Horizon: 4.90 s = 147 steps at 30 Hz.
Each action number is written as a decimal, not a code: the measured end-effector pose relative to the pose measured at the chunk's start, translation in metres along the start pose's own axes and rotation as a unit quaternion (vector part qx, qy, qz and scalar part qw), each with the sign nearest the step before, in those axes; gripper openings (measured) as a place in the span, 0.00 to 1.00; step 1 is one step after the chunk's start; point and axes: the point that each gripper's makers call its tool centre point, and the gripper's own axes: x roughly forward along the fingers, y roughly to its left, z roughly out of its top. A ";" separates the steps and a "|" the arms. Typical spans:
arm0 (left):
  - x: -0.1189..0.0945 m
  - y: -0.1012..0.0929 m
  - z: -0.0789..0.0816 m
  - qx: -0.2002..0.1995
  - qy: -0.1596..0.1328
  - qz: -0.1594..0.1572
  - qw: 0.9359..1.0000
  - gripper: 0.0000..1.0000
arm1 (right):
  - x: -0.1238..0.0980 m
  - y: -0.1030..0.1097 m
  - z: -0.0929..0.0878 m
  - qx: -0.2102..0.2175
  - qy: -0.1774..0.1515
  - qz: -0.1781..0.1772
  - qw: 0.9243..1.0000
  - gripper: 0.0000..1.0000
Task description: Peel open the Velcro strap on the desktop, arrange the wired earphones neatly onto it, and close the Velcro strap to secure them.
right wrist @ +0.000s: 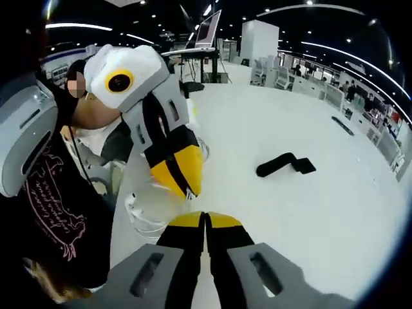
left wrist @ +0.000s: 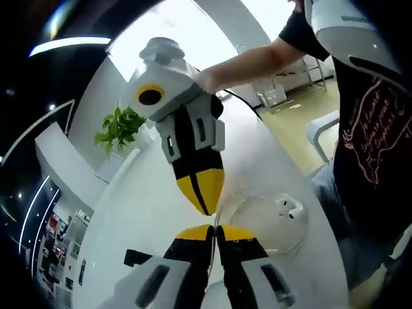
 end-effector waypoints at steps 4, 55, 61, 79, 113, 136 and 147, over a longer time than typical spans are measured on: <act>-0.004 0.004 0.000 -0.015 -0.007 0.021 1.000 0.08 | -0.016 -0.004 -0.007 0.056 -0.005 -0.034 0.998 0.10; 0.005 0.040 -0.021 -0.294 0.078 0.162 0.939 0.08 | -0.023 -0.061 0.008 0.069 0.067 -0.133 0.986 0.15; 0.003 0.041 -0.014 -0.271 0.053 0.172 0.946 0.08 | -0.011 -0.056 -0.002 0.091 0.066 -0.110 0.988 0.15; -0.005 0.036 -0.008 -0.265 0.017 0.178 0.948 0.08 | 0.010 -0.038 -0.019 0.097 0.103 -0.078 0.987 0.15; 0.016 0.024 -0.012 -0.164 0.051 0.120 0.978 0.08 | 0.017 -0.031 -0.007 0.046 0.125 -0.022 0.991 0.03; 0.027 0.029 -0.019 -0.101 0.064 0.125 0.985 0.09 | 0.020 -0.026 0.005 0.024 0.104 -0.005 0.994 0.03; 0.022 0.034 -0.020 -0.096 0.078 0.143 0.982 0.07 | 0.011 -0.033 0.014 0.099 0.044 -0.015 0.994 0.04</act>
